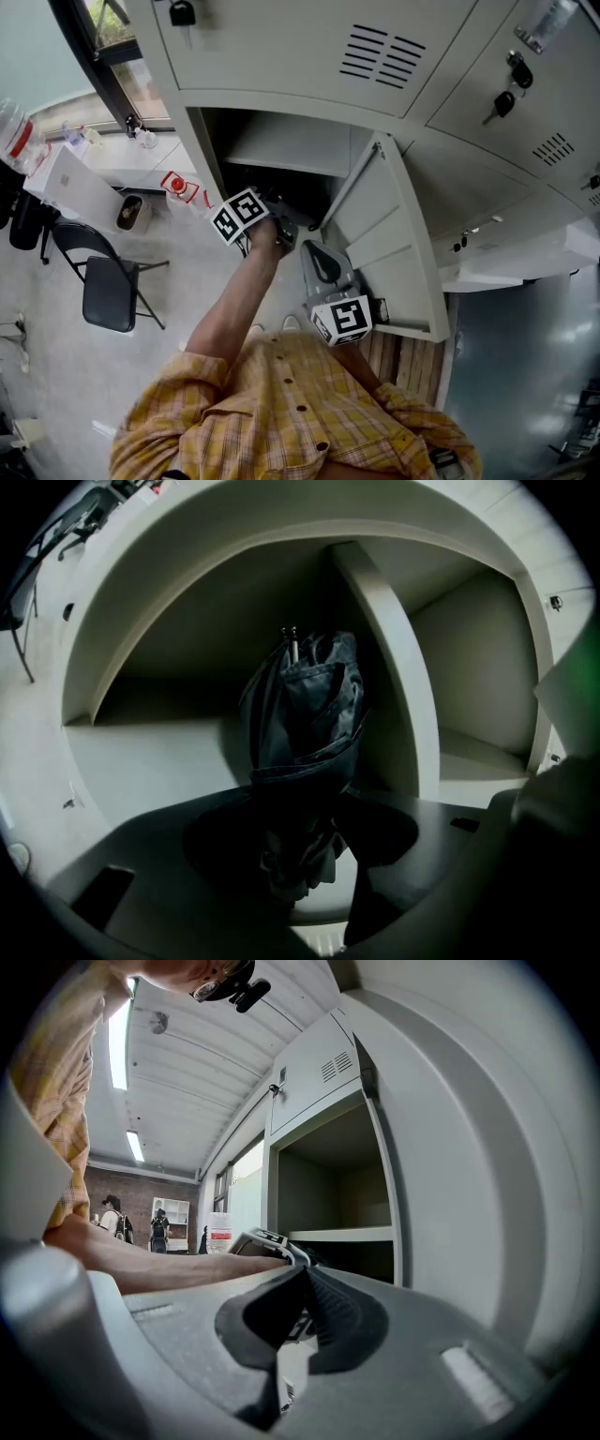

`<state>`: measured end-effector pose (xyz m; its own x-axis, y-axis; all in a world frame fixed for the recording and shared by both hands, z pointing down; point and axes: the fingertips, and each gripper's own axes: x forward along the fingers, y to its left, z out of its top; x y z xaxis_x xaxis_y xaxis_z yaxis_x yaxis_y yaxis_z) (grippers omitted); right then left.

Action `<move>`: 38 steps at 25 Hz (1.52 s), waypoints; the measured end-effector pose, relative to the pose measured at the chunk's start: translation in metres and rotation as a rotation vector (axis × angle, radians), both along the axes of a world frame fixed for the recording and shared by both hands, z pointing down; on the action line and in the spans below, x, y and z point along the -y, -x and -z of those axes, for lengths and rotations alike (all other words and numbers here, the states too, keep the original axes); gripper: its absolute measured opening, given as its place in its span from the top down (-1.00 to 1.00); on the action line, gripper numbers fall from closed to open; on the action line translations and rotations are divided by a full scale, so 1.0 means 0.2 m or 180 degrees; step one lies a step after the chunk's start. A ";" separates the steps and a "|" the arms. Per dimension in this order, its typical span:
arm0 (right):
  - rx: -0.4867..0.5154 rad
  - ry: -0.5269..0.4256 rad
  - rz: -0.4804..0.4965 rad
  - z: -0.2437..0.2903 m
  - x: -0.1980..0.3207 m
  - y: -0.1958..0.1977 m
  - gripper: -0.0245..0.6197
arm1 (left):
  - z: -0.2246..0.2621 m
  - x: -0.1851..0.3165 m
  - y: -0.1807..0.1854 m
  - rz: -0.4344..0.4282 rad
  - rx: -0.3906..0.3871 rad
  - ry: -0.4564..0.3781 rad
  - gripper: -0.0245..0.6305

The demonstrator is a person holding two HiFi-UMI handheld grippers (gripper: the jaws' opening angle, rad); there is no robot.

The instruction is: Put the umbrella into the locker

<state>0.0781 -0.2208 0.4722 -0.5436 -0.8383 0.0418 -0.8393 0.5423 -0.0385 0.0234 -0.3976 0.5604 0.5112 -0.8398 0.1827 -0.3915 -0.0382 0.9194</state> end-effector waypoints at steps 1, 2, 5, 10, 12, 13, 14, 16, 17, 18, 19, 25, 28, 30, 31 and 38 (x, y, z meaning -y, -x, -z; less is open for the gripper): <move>-0.0008 0.0001 -0.0009 0.00 0.00 -0.01 0.93 | -0.01 0.01 0.01 0.0006 -0.0044 0.0013 0.26; -0.0020 0.0012 -0.0009 -0.01 0.00 -0.01 0.93 | -0.01 0.02 0.02 0.0015 -0.0067 0.0006 0.26; -0.0035 0.0035 0.0017 -0.02 0.00 0.00 0.93 | -0.02 0.03 0.06 0.0051 -0.0089 -0.0026 0.26; -0.0041 0.0014 0.0039 -0.01 0.01 0.02 0.93 | -0.03 0.06 0.10 0.0180 -0.0274 0.0026 0.26; -0.0049 0.0014 0.0043 -0.01 0.01 0.02 0.93 | -0.03 0.07 0.11 0.0203 -0.0310 0.0044 0.26; -0.0052 0.0013 0.0041 -0.01 0.01 0.02 0.93 | -0.03 0.08 0.10 0.0203 -0.0325 0.0052 0.26; -0.0053 0.0011 0.0039 -0.01 0.02 0.02 0.93 | -0.03 0.08 0.10 0.0200 -0.0338 0.0058 0.26; -0.0050 0.0012 0.0034 -0.01 0.02 0.02 0.93 | -0.03 0.08 0.08 0.0209 -0.0378 0.0064 0.25; -0.0050 0.0013 0.0031 -0.01 0.02 0.02 0.93 | -0.03 0.08 0.08 0.0230 -0.0416 0.0071 0.24; -0.0051 0.0012 0.0029 -0.01 0.02 0.02 0.93 | -0.04 0.08 0.08 0.0263 -0.0467 0.0081 0.23; -0.0054 0.0011 0.0027 -0.01 0.02 0.02 0.93 | -0.04 0.09 0.08 0.0302 -0.0525 0.0087 0.19; -0.0060 0.0006 0.0015 -0.01 0.02 0.01 0.93 | 0.13 0.12 0.03 0.0079 -0.0532 -0.0348 0.36; -0.0059 0.0002 0.0008 0.00 0.01 0.01 0.93 | 0.16 0.11 0.02 0.0060 -0.0618 -0.0330 0.38; -0.0060 -0.0008 0.0011 0.00 0.01 0.01 0.93 | 0.14 0.09 0.02 0.0065 -0.0652 -0.0287 0.43; -0.0060 -0.0014 0.0012 0.00 0.01 0.01 0.93 | 0.12 0.08 0.02 0.0062 -0.0665 -0.0274 0.46; -0.0079 -0.0016 0.0012 0.00 -0.01 0.02 0.93 | 0.12 0.05 0.03 0.0019 -0.0689 -0.0303 0.63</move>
